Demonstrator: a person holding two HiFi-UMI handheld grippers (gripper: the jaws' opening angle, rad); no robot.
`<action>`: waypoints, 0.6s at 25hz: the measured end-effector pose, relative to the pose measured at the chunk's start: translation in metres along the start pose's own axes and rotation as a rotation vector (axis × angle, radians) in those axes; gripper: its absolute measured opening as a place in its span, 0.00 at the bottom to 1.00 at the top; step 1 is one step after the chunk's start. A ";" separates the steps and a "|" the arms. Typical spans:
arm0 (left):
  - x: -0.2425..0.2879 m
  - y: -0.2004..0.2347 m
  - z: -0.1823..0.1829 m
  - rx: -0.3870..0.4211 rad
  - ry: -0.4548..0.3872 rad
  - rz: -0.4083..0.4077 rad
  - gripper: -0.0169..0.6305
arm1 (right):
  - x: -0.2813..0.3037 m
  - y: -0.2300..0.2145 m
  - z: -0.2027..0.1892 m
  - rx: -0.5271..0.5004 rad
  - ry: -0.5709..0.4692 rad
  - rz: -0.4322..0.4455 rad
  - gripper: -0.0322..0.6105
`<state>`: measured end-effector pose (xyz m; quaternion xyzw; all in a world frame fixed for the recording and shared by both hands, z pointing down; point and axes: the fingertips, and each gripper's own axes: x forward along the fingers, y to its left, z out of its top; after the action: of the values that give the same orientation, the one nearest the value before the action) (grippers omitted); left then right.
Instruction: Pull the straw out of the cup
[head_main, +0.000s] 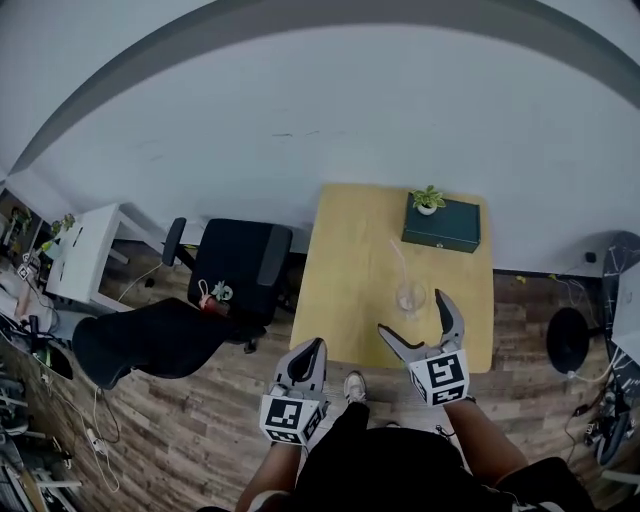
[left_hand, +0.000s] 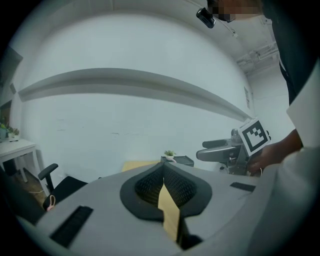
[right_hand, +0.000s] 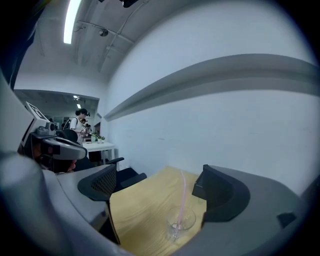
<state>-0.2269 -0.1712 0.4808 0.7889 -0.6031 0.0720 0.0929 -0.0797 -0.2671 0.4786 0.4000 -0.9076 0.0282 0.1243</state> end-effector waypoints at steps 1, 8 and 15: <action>0.008 0.004 0.003 -0.006 0.004 -0.011 0.05 | 0.007 -0.004 0.000 0.005 0.007 -0.011 0.89; 0.059 0.027 0.018 0.020 -0.018 -0.137 0.05 | 0.045 -0.019 -0.007 0.008 0.077 -0.086 0.89; 0.103 0.046 0.025 0.028 -0.018 -0.227 0.06 | 0.070 -0.043 -0.010 0.019 0.130 -0.159 0.89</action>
<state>-0.2444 -0.2858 0.4821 0.8540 -0.5096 0.0624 0.0840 -0.0920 -0.3450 0.5033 0.4691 -0.8628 0.0526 0.1811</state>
